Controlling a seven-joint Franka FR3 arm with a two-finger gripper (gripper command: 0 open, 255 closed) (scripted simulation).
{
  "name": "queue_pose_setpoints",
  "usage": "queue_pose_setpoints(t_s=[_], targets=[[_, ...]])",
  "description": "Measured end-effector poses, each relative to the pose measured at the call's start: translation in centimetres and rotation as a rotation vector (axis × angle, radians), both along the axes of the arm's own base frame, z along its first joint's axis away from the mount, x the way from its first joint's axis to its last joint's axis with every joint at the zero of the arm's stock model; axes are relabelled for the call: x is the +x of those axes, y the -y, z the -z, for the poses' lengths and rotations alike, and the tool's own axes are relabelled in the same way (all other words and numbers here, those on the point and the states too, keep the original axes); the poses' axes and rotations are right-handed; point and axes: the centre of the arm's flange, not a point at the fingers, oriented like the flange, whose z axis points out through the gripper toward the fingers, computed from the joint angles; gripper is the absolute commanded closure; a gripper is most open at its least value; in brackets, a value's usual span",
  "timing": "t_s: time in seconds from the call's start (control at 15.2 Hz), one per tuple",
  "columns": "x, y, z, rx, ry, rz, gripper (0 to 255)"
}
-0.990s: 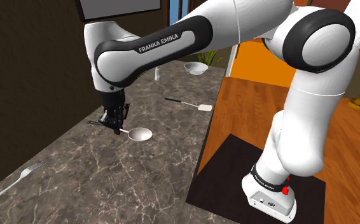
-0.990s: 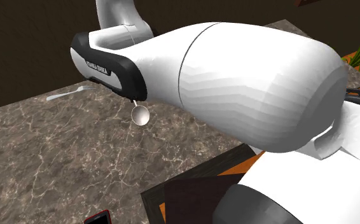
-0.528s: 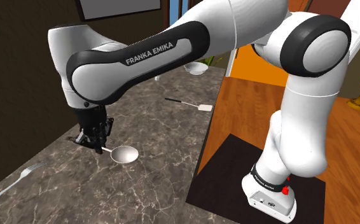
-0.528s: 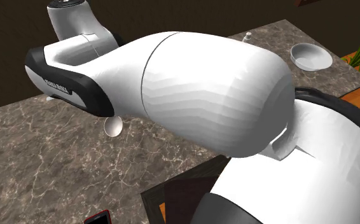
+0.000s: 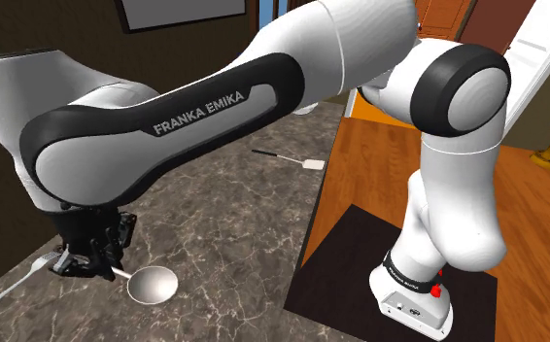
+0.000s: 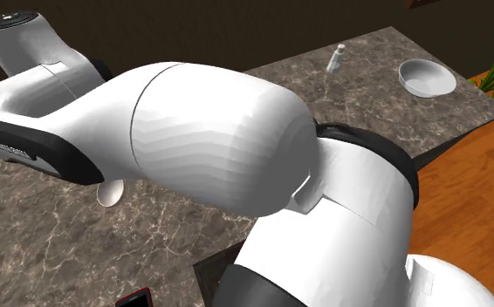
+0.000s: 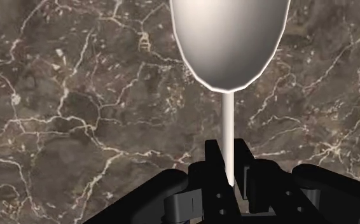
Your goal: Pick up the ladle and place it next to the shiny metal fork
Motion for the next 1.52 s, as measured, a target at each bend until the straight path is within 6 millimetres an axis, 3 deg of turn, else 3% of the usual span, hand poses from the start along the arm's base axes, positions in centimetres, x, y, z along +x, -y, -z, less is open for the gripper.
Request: queue_pose_setpoints(t_s=[0.2,0.33,1.52], targets=[[-1.5,-4.1,0.2,0.0,0.0,0.0,255],[-1.8,-5.1,0.6,0.0,0.0,0.0,255],[-1.8,-5.5,9.9,0.0,0.0,0.002,255]])
